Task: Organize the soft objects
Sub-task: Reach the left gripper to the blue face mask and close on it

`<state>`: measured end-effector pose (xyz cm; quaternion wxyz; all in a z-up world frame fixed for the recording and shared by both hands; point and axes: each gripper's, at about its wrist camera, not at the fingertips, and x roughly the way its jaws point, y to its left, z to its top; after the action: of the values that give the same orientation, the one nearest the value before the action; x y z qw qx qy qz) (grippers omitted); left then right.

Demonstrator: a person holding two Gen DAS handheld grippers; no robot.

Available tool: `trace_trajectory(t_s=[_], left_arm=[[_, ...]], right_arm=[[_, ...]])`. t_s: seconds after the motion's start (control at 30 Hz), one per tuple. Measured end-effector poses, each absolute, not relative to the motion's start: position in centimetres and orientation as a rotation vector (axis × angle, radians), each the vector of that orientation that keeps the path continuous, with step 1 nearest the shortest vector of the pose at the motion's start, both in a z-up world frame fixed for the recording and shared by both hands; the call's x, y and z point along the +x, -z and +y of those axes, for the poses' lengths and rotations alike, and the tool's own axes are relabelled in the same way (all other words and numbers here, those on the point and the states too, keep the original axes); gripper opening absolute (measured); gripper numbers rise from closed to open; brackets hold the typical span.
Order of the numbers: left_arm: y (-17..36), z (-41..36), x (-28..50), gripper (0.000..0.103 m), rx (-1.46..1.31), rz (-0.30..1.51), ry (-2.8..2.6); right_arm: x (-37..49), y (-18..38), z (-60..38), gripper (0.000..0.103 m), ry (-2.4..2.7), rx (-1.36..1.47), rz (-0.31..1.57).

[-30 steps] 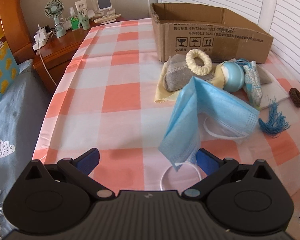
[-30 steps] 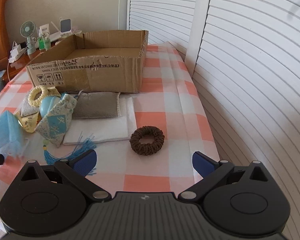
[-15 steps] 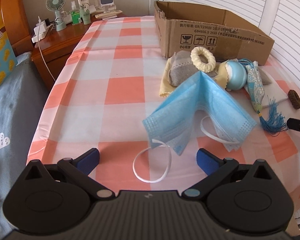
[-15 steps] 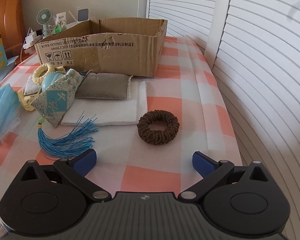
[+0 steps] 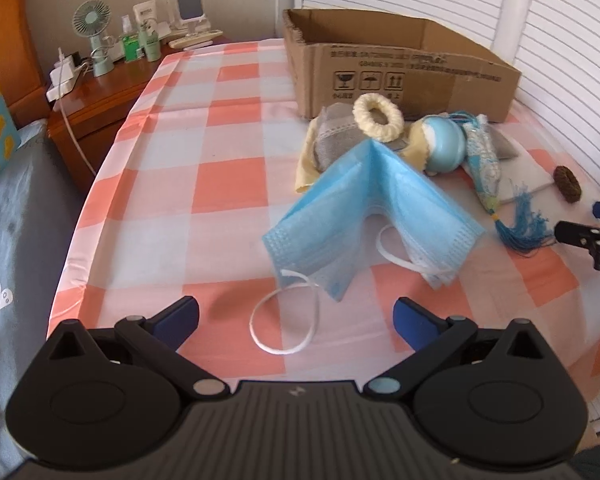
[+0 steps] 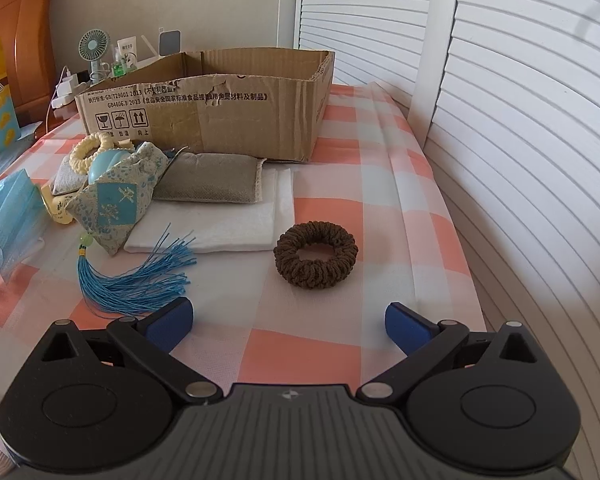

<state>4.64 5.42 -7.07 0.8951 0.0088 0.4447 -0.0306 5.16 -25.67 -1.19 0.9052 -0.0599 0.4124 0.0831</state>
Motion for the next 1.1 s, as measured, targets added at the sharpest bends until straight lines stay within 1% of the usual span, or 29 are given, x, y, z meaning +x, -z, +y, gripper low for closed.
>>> trace_trajectory(t_s=[0.2,0.33,0.47,0.57,0.83,0.87,1.1], left_arm=[[3.0,3.5,3.8,0.102,0.085,0.802,0.181],[1.5,1.7,5.9,0.102,0.125,0.743,0.198],[2.9,-0.5,8.5,0.102,0.181,0.762,0.197],[4.4,-1.0,9.1,0.102,0.22,0.799,0.171],[5.6,2.0,8.1,0.102,0.142,0.844,0.138],[5.7,2.3,8.1,0.1,0.132,0.848,0.144],[5.7,2.7,7.4,0.099,0.1,0.812,0.193]], right_arm=[[5.1,1.2,-25.7,0.103,-0.172,-0.122,0.852],[5.0,1.2,-25.7,0.103,-0.173,-0.121,0.847],[4.9,1.2,-25.7,0.103,-0.174,-0.121,0.845],[4.9,1.2,-25.8,0.103,-0.18,-0.122,0.848],[4.8,1.2,-25.9,0.103,-0.186,-0.123,0.838],[4.7,1.2,-25.9,0.103,-0.187,-0.123,0.835],[4.6,1.3,-25.9,0.103,-0.188,-0.124,0.833]])
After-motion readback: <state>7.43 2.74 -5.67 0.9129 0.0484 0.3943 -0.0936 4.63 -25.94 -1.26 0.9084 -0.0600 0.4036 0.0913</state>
